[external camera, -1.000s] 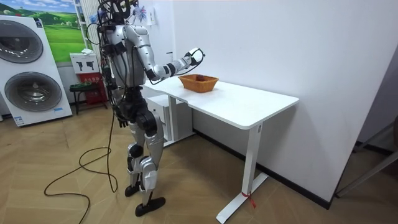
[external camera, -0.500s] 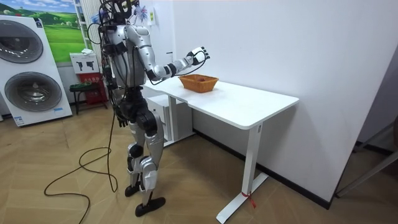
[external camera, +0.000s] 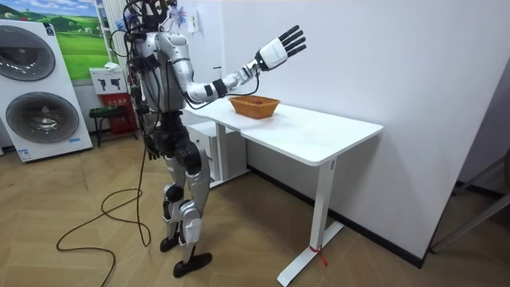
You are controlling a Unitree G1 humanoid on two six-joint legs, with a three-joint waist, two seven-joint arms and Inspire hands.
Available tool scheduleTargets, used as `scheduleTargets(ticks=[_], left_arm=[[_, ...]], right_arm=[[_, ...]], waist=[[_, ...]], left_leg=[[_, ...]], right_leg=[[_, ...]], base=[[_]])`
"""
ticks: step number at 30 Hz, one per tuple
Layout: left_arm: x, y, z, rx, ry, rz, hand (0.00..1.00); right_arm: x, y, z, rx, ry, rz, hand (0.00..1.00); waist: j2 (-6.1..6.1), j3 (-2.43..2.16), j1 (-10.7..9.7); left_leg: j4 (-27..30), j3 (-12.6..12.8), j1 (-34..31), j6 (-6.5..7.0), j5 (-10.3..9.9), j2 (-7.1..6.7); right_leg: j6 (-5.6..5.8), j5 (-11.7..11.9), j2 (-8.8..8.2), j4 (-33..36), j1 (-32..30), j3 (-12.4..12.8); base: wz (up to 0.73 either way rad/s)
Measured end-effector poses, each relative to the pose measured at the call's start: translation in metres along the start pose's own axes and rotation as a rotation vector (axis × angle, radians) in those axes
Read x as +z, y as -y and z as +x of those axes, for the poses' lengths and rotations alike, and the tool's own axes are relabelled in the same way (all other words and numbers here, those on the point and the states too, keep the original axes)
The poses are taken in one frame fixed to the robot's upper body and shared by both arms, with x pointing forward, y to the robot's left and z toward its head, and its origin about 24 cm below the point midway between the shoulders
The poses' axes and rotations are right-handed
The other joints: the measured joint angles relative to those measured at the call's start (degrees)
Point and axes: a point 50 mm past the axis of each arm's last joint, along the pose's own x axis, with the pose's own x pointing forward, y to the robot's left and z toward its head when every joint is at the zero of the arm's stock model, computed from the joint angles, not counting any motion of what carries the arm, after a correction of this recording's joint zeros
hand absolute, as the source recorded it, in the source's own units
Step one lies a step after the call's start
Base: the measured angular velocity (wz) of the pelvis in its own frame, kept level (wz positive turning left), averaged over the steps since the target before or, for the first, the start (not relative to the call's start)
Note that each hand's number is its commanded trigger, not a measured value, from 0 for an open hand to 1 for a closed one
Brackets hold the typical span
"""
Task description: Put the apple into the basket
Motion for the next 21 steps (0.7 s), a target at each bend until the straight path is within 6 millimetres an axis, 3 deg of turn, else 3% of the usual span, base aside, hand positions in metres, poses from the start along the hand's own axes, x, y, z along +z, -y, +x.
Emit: scheduleTargets(ticks=[4, 9, 12, 13, 14, 15, 17, 20, 21], left_arm=[[-0.008, -0.005, -0.001, 0.023, -0.023, -0.024, 0.0], [-0.01, -0.012, -0.002, 0.045, -0.043, -0.048, 0.0], [-0.007, -0.012, -0.001, 0.047, -0.038, -0.058, 0.0], [-0.004, -0.011, -0.001, 0.046, -0.03, -0.064, 0.0], [-0.003, -0.011, -0.001, 0.049, -0.029, -0.073, 0.0], [-0.003, -0.011, 0.0, 0.051, -0.031, -0.082, 0.0], [-0.003, -0.01, -0.001, 0.053, -0.038, -0.104, 0.0], [-0.003, -0.004, -0.001, 0.024, -0.053, -0.096, 0.0], [-0.005, -0.004, -0.001, 0.018, -0.058, -0.096, 0.0]], right_arm=[[-0.032, 0.046, 0.001, -0.31, -0.175, 0.017, 0.0], [-0.091, 0.098, -0.035, -0.562, -0.483, -0.137, 0.0], [-0.131, 0.125, -0.075, -0.664, -0.733, -0.235, 0.0], [-0.144, 0.139, -0.097, -0.72, -0.853, -0.26, 0.0], [-0.155, 0.151, -0.121, -0.758, -0.968, -0.297, 0.0], [-0.16, 0.156, -0.134, -0.776, -1.029, -0.319, 0.0], [-0.17, 0.174, -0.192, -0.827, -1.255, -0.384, 0.0], [-0.172, 0.175, -0.249, -0.813, -1.481, -0.414, 0.0], [-0.171, 0.174, -0.258, -0.793, -1.516, -0.421, 0.0]], waist=[[0.14, -0.1, -1.34], [0.51, -0.29, -2.63], [0.65, -0.72, -3.74], [0.87, -0.97, -3.47], [1.11, -0.94, -3.35], [1.15, -0.92, -3.42], [1.14, -0.87, -3.5], [1.14, -0.73, -3.24], [1.22, -0.58, -3.16]], left_leg=[[-0.12, 0.09, -0.06, 0.0, 0.0, 0.0], [-0.02, 0.09, -0.22, 0.0, 0.0, 0.0], [-0.1, 0.27, -0.07, 0.0, 0.0, -0.01], [-0.12, 0.3, 0.02, 0.0, 0.0, -0.02], [-0.07, 0.28, 0.03, 0.0, 0.0, -0.02], [-0.01, 0.22, 0.0, 0.0, 0.0, -0.02], [0.01, -0.07, 0.03, -0.01, 0.01, -0.04], [0.29, 0.12, 0.01, 0.0, 0.0, -0.12], [0.47, 0.11, -0.06, 0.0, -0.01, -0.14]], right_leg=[[0.0, 0.0, 0.01, 0.0, -0.05, 0.14], [0.0, 0.0, 0.01, 0.04, -0.15, 0.16], [0.0, 0.0, 0.0, 0.06, -0.12, 0.66], [0.0, 0.0, 0.02, 0.07, -0.08, 0.84], [0.0, -0.01, 0.03, 0.1, -0.03, 0.86], [0.0, -0.01, 0.04, 0.08, -0.02, 0.86], [-0.02, -0.1, 0.02, 0.02, 0.18, 0.52], [-0.11, -0.31, 0.06, 0.0, 0.16, 1.38], [-0.07, -0.34, 0.06, -0.01, 0.16, 1.41]], base=[[0.0], [0.0], [-0.02], [0.0], [0.0], [0.0], [0.05], [-0.03], [0.0]])
